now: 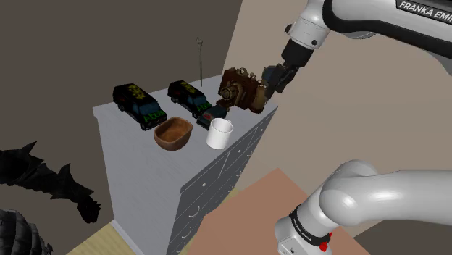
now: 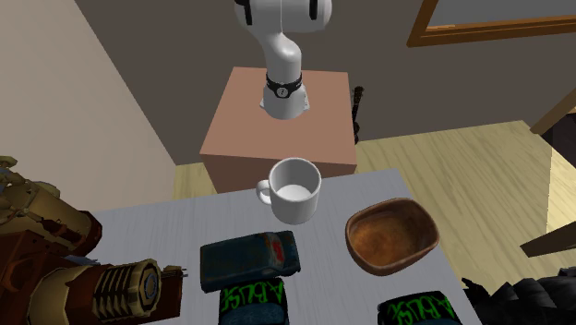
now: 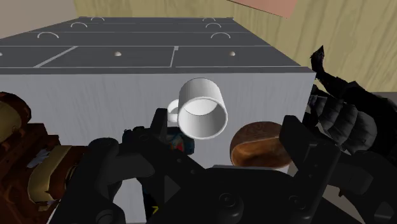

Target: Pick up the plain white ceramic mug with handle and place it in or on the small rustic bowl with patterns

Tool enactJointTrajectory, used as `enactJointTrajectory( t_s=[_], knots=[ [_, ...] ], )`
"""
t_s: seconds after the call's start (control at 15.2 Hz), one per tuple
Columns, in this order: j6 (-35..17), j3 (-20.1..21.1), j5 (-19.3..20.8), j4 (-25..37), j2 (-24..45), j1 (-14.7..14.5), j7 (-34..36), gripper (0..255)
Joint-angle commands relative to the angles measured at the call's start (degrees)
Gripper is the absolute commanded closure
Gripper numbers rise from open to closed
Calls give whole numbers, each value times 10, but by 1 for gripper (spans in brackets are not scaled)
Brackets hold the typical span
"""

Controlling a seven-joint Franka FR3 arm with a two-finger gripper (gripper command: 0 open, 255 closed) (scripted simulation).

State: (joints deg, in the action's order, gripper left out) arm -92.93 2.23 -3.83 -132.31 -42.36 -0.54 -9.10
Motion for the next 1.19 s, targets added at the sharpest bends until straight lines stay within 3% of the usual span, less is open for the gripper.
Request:
enactJointTrajectory(
  t_s=[0.0,0.59,1.12],
  knots=[
    [0,0,0,0,0,0,0,0],
    [-171,47,-13,-64,108,-10,37,0],
    [-315,88,-3,-66,253,-11,79,0]
  ],
)
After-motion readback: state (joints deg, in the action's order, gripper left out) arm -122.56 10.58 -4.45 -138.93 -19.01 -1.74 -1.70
